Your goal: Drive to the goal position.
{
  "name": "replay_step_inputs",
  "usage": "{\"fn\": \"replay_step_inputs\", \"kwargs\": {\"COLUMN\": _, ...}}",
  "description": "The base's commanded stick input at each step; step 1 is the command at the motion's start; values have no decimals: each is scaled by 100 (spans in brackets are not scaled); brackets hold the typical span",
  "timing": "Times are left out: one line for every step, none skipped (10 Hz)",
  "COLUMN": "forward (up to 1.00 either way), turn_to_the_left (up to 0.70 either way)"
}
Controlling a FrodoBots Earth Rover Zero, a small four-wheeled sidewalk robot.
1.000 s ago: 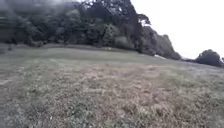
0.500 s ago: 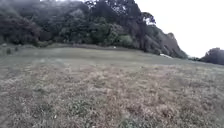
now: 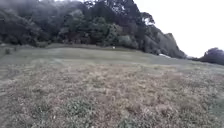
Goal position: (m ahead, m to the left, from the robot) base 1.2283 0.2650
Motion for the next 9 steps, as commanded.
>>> {"fn": "replay_step_inputs", "kwargs": {"forward": 0, "turn_to_the_left": 70}}
{"fn": "replay_step_inputs", "kwargs": {"forward": 0, "turn_to_the_left": 70}}
{"fn": "replay_step_inputs", "kwargs": {"forward": 0, "turn_to_the_left": 70}}
{"fn": "replay_step_inputs", "kwargs": {"forward": 0, "turn_to_the_left": 70}}
{"fn": "replay_step_inputs", "kwargs": {"forward": 0, "turn_to_the_left": 70}}
{"fn": "replay_step_inputs", "kwargs": {"forward": 0, "turn_to_the_left": 70}}
{"fn": "replay_step_inputs", "kwargs": {"forward": 0, "turn_to_the_left": 70}}
{"fn": "replay_step_inputs", "kwargs": {"forward": 0, "turn_to_the_left": 70}}
{"fn": "replay_step_inputs", "kwargs": {"forward": 0, "turn_to_the_left": 70}}
